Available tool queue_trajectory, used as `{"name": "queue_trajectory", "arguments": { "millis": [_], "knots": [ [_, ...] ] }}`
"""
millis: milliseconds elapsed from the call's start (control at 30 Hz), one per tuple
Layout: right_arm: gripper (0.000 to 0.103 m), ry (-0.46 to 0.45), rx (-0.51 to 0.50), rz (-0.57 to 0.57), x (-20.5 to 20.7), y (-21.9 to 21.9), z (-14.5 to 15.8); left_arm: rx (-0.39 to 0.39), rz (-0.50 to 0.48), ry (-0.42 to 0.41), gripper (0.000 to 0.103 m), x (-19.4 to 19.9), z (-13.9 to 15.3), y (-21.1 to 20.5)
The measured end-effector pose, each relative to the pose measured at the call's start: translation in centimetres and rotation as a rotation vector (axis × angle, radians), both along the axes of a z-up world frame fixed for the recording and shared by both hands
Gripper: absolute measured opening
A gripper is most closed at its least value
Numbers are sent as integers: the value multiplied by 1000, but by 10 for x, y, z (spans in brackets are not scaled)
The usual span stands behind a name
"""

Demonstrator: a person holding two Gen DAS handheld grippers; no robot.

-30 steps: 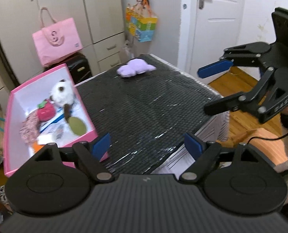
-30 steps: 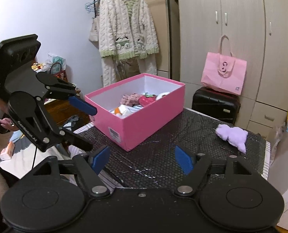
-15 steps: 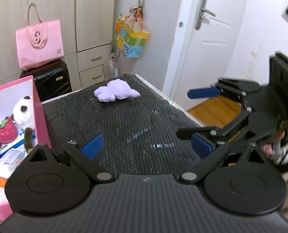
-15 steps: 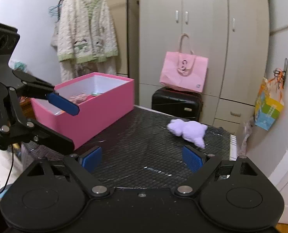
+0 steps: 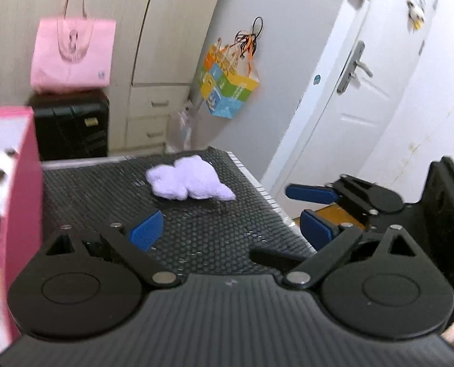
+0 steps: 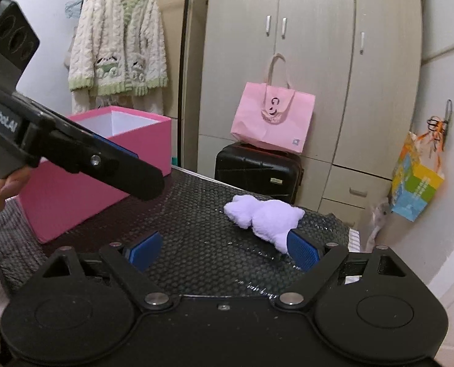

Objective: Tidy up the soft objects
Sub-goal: 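Close both tools on the lavender plush from either side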

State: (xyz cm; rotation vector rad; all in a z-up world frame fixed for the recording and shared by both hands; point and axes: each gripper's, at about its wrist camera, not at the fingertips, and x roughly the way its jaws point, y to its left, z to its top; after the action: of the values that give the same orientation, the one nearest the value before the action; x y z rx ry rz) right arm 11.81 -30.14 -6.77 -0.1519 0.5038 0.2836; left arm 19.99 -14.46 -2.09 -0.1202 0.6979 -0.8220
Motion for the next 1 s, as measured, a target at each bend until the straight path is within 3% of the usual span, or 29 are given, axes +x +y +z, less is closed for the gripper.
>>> {"name": "queue_trajectory", "arguments": {
  "millis": [300, 500, 667, 833, 900, 1000],
  "knots": [
    [90, 62, 51, 9, 47, -20, -21, 12, 102, -50, 95, 23, -25, -25],
    [90, 98, 41, 8, 80, -26, -32, 18, 201, -26, 93, 51, -43, -37],
    [84, 140, 42, -19, 110, -36, -44, 19, 322, -17, 91, 72, -53, -48],
    [81, 97, 27, 27, 123, -39, -46, -14, 317, 73, 83, 97, -63, -54],
    [81, 110, 48, 47, 130, -40, -46, -34, 316, 126, 74, 104, -71, -57],
    [81, 140, 33, 48, 141, -38, -54, -53, 331, 164, 69, 106, -83, -61]
  ]
}}
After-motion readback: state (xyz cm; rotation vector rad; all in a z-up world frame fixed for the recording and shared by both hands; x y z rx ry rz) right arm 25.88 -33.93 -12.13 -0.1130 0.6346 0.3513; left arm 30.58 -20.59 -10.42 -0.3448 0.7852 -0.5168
